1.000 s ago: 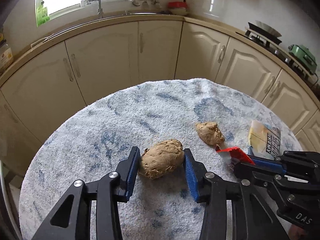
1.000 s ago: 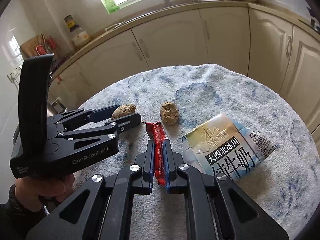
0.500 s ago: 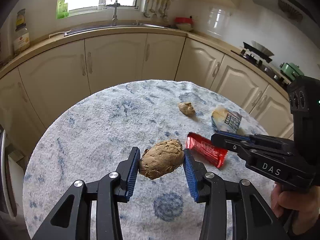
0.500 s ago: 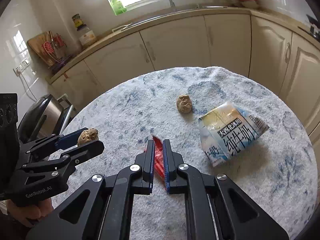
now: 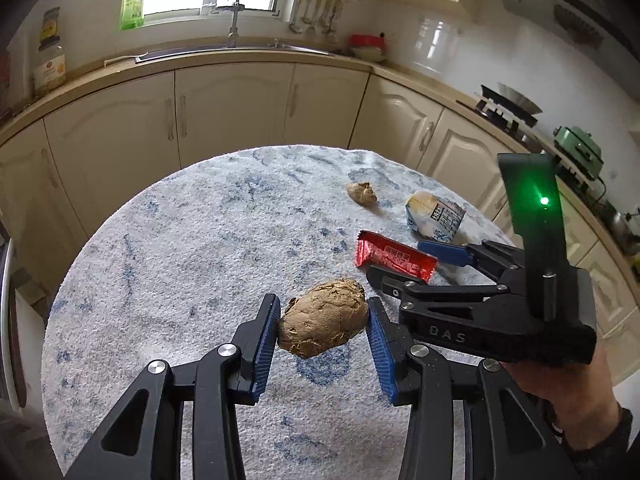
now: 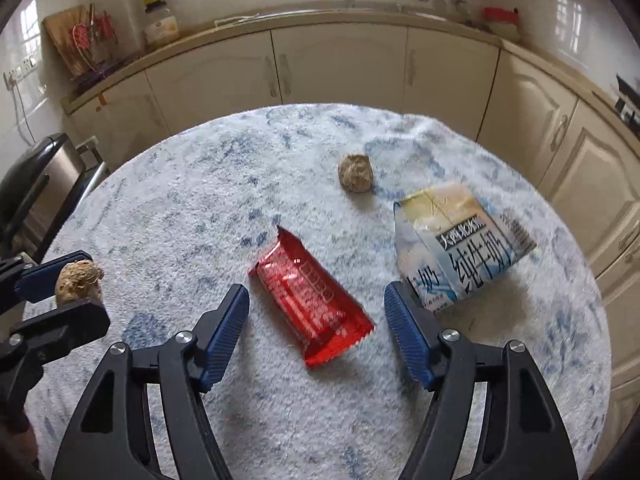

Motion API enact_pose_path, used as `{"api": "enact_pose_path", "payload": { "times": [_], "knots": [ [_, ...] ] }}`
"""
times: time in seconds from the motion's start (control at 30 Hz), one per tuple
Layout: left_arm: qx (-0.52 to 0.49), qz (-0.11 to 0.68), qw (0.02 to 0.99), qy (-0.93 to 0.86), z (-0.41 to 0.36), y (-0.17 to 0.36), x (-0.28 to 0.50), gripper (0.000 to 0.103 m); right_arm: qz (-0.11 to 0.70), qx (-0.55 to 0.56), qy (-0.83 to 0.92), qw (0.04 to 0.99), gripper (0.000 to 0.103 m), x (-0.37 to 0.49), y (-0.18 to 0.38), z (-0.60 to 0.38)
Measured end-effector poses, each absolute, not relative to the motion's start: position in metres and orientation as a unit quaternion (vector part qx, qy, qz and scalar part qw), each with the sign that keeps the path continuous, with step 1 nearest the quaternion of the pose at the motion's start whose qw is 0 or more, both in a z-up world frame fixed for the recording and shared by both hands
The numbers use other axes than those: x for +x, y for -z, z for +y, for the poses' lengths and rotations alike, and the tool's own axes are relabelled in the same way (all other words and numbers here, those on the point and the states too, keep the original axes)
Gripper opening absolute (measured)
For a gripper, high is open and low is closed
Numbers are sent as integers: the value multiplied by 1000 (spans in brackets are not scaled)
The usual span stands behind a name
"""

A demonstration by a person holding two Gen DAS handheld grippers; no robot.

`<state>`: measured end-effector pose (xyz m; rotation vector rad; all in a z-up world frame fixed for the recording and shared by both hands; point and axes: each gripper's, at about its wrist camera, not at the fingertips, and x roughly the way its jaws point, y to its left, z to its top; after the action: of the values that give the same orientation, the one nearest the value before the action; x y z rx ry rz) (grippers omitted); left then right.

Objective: Collect trash
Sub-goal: 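Grasp a brown sausage with the left tool while the right tool grasps the red wrapper, then carry the sausage and red wrapper over the blue bin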

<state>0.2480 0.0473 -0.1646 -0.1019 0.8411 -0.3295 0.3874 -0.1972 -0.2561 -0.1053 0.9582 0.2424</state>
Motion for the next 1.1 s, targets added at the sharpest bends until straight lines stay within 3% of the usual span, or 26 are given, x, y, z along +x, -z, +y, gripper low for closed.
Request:
{"api": "enact_pose_path", "payload": {
  "times": [0.1,0.57,1.1],
  "knots": [
    [-53,407,898,156,50,164,245,39,464,-47,-136,874,20,389,253,-193],
    [-48,398,900,173,33,148,223,39,440,26,-147,886,16,321,222,-229],
    [-16,365,890,272,-82,107,183,39,378,71,-60,921,16,211,165,-349]
  ]
}}
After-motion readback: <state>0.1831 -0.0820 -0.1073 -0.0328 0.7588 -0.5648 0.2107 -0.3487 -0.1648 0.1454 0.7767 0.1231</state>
